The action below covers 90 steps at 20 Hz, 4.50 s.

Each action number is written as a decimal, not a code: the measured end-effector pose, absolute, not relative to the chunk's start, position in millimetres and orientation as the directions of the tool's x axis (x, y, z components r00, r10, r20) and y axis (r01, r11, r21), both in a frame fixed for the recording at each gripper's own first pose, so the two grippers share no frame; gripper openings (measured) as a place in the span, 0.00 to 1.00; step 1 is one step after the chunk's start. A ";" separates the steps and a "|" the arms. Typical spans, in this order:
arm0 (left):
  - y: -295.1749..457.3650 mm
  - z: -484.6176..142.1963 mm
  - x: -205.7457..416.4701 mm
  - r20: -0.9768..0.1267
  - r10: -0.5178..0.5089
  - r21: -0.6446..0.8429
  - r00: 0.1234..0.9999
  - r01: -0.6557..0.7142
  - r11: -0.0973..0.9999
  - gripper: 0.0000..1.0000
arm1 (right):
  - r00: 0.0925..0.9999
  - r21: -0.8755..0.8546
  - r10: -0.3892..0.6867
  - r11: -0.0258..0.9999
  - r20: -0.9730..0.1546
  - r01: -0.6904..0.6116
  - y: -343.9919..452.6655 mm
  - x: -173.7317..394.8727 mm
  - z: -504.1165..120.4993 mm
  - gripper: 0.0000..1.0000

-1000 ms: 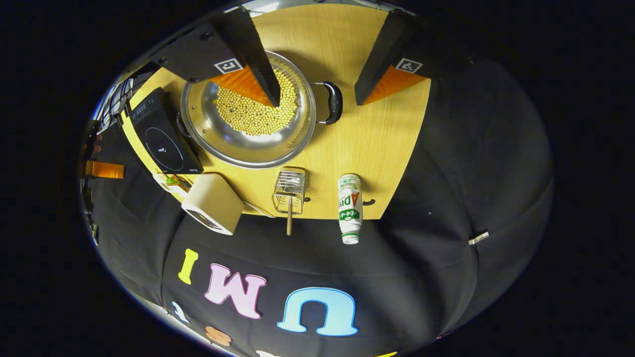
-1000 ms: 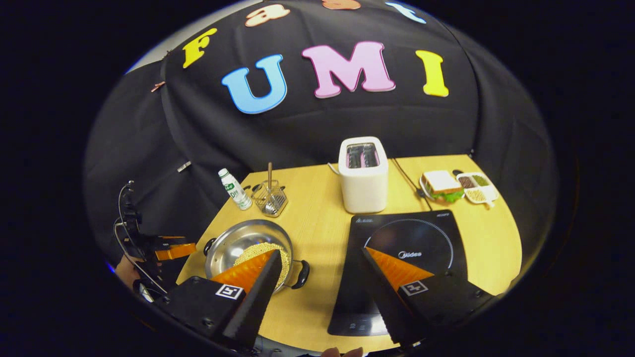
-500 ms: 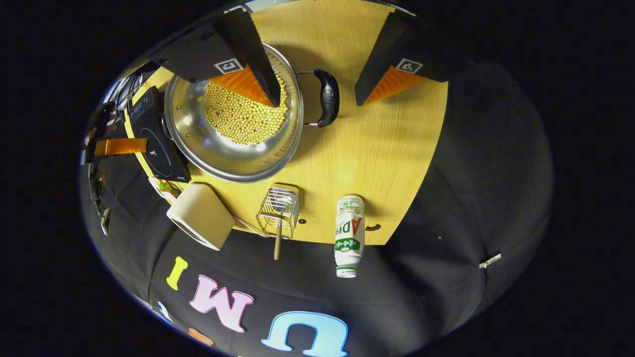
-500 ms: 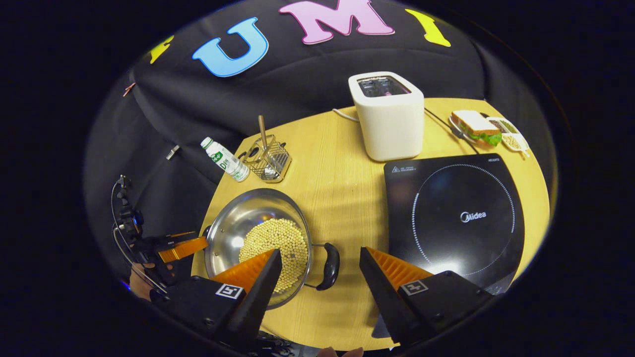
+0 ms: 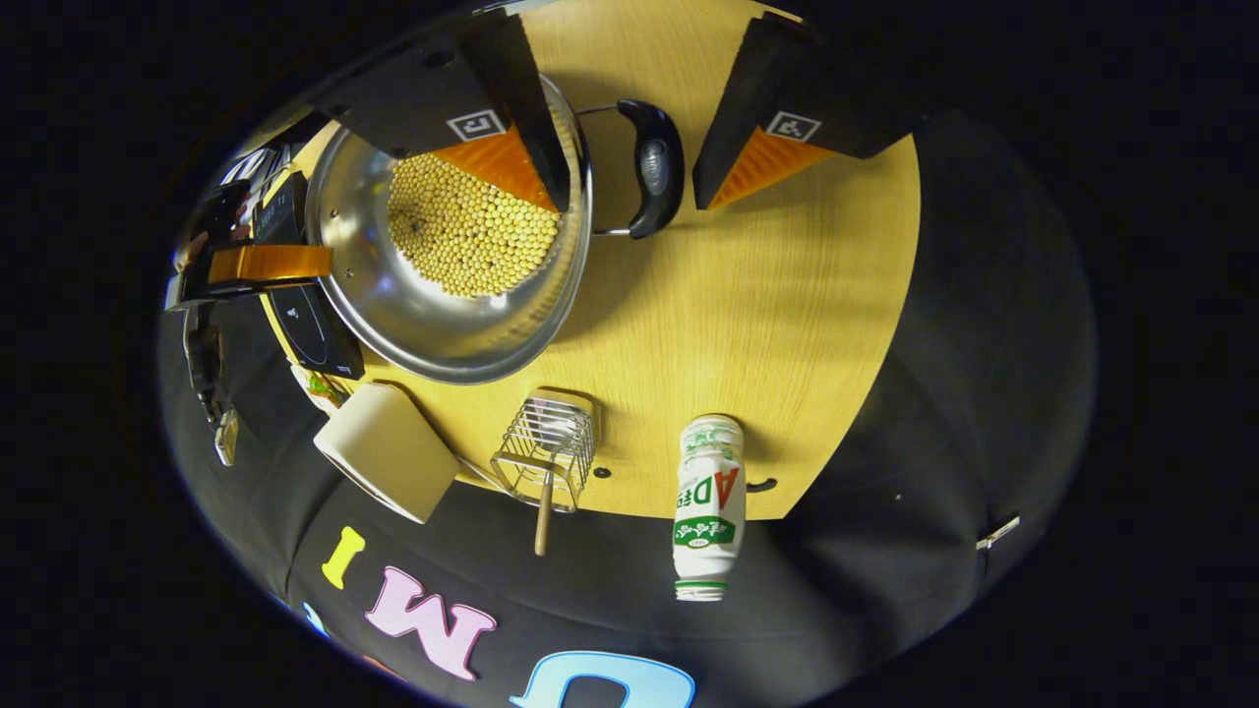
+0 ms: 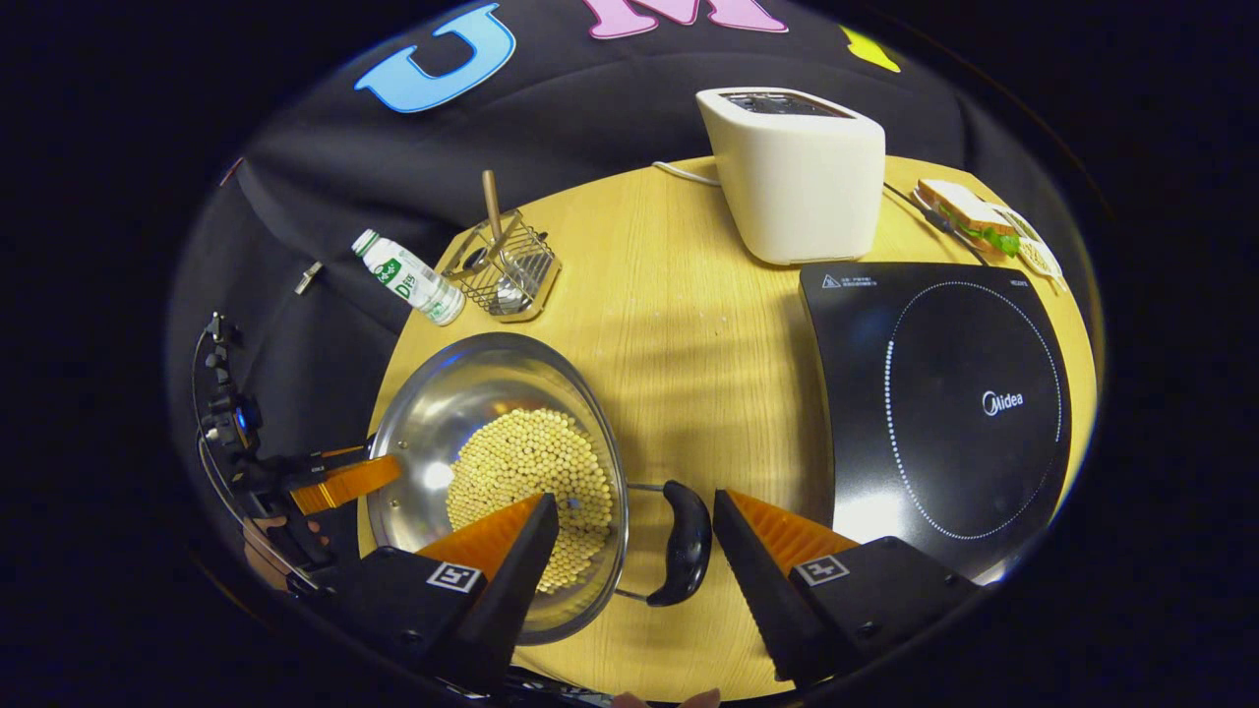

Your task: First push the handle of the pot to place it horizontally, then grasp the pot with both hands and set it on the induction cooktop.

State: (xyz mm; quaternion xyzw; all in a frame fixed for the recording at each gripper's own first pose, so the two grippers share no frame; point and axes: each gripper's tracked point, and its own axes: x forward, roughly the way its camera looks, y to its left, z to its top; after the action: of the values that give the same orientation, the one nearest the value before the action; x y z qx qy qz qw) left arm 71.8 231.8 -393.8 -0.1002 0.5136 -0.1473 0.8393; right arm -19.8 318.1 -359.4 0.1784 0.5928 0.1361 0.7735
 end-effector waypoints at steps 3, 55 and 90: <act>232.4 -402.1 73.5 -0.848 -0.338 -0.306 0.408 0.143 0.941 0.71 | 0.216 0.420 0.405 0.907 -0.888 0.024 318.0 -26.4 -375.0 0.98; -134.7 -294.1 106.3 -0.857 -0.356 -0.315 0.372 0.168 0.934 0.50 | 0.350 0.295 0.245 0.950 -0.904 0.098 -64.3 35.6 -360.8 0.54; -133.0 -273.0 114.4 -0.785 -0.369 -0.348 0.497 0.140 0.927 0.96 | 0.454 0.329 0.212 0.924 -0.865 0.194 -88.5 53.4 -320.1 0.99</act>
State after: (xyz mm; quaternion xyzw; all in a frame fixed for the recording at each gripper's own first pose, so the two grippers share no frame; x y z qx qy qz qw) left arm 114.4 -133.0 -273.0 -0.1198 0.4790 -0.1486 0.8568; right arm 53.4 -88.5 -320.1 0.1946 0.5225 0.0054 0.8301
